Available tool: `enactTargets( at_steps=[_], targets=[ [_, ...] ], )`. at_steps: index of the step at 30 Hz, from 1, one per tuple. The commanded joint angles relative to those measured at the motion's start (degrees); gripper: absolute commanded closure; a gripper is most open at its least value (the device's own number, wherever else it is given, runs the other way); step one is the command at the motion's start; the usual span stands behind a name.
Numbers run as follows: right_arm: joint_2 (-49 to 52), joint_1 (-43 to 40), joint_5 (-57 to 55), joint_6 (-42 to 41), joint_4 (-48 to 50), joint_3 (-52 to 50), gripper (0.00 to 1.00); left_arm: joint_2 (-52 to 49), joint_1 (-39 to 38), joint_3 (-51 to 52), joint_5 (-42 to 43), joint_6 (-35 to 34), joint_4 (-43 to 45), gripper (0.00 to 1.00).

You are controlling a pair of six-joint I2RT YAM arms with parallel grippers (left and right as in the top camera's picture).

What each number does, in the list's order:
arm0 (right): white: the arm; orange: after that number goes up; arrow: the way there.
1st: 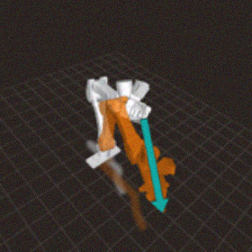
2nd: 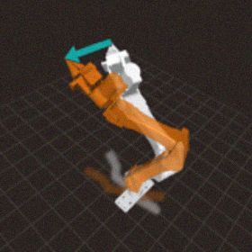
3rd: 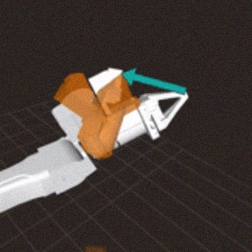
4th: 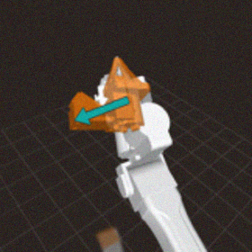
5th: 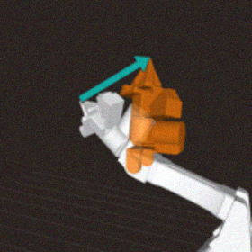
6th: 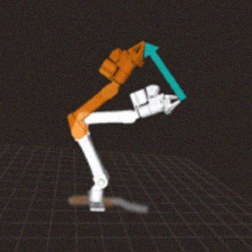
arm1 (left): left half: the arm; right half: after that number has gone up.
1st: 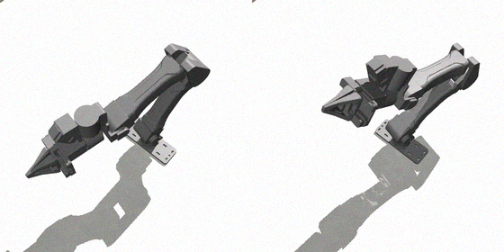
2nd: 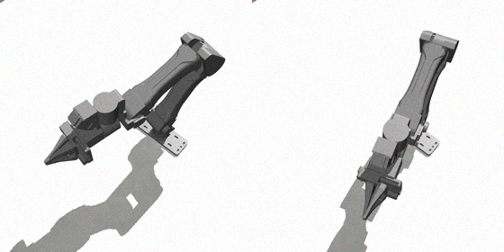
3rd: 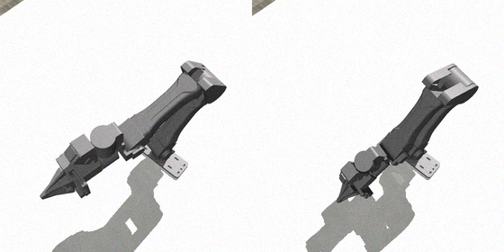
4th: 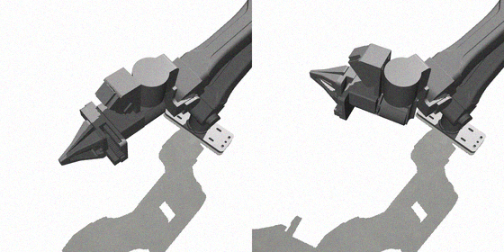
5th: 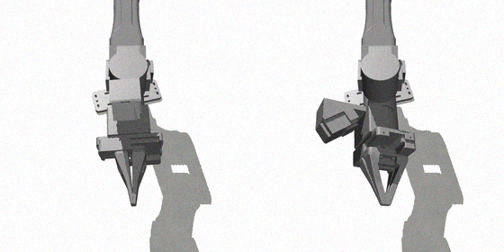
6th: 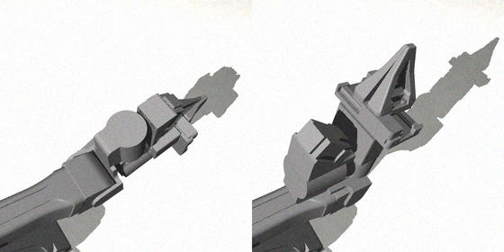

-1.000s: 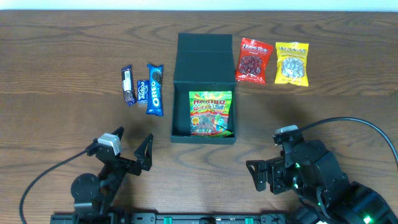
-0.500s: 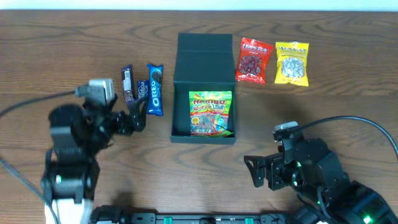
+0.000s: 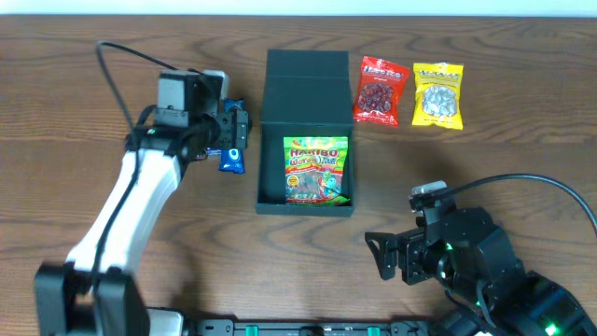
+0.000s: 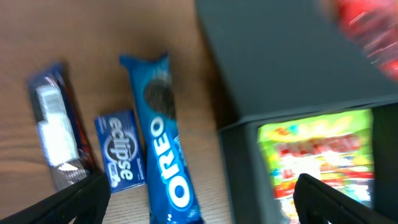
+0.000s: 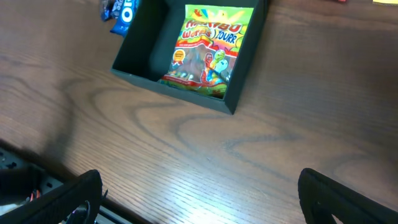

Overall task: Pack container
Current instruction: 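Reach the left gripper to the blue Oreo pack and grasp it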

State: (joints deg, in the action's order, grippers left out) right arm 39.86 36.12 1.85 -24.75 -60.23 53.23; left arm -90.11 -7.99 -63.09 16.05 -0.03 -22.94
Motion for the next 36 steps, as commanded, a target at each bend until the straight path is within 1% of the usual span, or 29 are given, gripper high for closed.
enactTargets(
  at_steps=[1, 4, 8, 11, 15, 17, 19, 22, 25, 27, 36],
  targets=[
    [-0.22, -0.31, 0.09, 0.85, -0.04, 0.66, 0.01, -5.2, 0.13, -0.74, -1.09, 1.25, 1.49, 0.05],
    [-0.22, -0.31, 0.09, 0.85, -0.74, 0.66, 0.01, -8.68, 0.09, -0.74, -1.09, 1.14, 2.6, 0.05],
    [-0.22, -0.31, 0.11, 0.85, -0.92, 0.66, 0.01, -10.19, 0.09, -0.74, -1.16, 1.16, 3.54, 0.05],
    [-0.22, -0.31, 0.09, 0.83, -0.92, 0.66, 0.01, -10.75, 0.04, -0.74, -1.03, 1.07, 6.84, 0.05],
    [-0.22, -0.31, 0.09, 0.85, -0.92, 0.66, 0.01, -13.62, 0.02, -0.74, -0.87, -2.34, 9.55, 0.05],
    [-0.22, -0.31, 0.09, 0.83, -0.92, 0.66, 0.01, -14.62, 0.02, -0.74, 1.01, -2.51, 9.7, 0.05],
    [-0.22, -0.31, 0.11, 0.85, -0.92, 0.66, 0.01, -14.95, 0.02, -0.74, 1.4, -2.54, 10.19, 0.0],
    [-0.22, -0.31, 0.09, 0.83, -0.92, 0.66, 0.01, -15.56, 0.02, -0.72, 1.53, -2.56, 11.26, 0.18],
    [-0.22, -0.31, 0.09, 0.83, -0.92, 0.66, 0.01, -16.33, 0.04, -0.74, 1.51, -2.56, 12.52, 0.24],
    [-0.22, -0.31, 0.09, 0.85, -0.9, 0.66, 0.01, -16.68, 0.02, -0.74, 1.49, -2.56, 12.9, 0.27],
    [-0.22, -0.31, 0.09, 0.83, -0.92, 0.66, 0.01, -17.88, 0.04, -0.72, 1.22, -2.51, 13.4, 0.28]
  ],
)
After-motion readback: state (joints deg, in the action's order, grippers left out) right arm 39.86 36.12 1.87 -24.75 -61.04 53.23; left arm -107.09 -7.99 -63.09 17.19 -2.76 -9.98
